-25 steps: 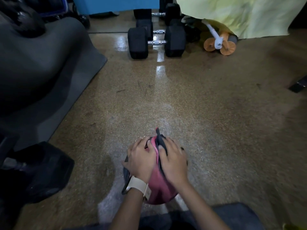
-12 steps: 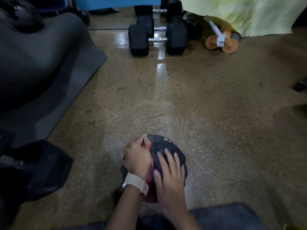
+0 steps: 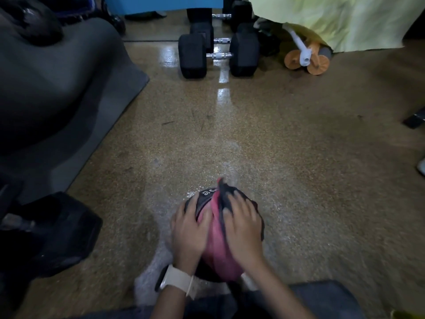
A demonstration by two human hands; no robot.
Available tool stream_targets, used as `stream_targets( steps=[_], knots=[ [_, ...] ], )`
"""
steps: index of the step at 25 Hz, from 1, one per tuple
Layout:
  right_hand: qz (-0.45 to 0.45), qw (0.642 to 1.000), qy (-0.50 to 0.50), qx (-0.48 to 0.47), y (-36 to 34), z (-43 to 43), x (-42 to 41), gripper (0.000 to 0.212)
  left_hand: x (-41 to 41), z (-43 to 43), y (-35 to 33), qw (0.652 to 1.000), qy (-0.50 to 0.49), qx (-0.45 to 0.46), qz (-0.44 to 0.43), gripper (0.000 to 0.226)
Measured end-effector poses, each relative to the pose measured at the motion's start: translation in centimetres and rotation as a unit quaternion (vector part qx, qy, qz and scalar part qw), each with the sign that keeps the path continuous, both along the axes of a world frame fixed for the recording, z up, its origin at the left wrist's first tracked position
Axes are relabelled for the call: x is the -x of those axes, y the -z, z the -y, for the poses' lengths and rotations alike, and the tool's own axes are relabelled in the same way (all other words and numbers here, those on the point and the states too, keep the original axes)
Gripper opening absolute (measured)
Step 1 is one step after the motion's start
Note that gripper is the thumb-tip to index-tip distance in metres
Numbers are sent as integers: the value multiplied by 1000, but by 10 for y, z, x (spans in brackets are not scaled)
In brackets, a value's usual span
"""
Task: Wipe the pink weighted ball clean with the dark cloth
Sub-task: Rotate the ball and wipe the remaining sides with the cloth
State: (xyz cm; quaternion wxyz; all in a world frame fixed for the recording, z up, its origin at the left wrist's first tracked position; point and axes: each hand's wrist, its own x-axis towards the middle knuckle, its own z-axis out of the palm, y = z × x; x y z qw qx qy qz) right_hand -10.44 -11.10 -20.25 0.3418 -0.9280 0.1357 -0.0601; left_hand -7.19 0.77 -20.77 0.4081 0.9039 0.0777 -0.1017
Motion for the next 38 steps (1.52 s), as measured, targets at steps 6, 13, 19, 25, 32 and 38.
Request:
stream_targets(
  steps=[6, 13, 19, 25, 32, 38],
  knots=[
    [-48, 998, -17, -47, 0, 33, -32, 46, -21, 7, 5, 999, -8, 3, -41, 77],
    [40, 994, -75, 71, 1, -4, 50, 51, -26, 3, 13, 993, -78, 83, -24, 52],
    [-81, 997, 2, -12, -3, 26, -43, 44, -9, 13, 6, 994, -100, 34, -14, 70],
    [2, 987, -101, 127, -3, -3, 36, 52, -14, 7, 8, 993, -100, 55, -30, 70],
    [-37, 996, -7, 80, -3, 1, -18, 57, -12, 12, -2, 990, -121, 41, -59, 78],
    [15, 993, -91, 77, 5, 14, 28, 52, -12, 9, 2, 993, -100, 42, -37, 53]
  ],
)
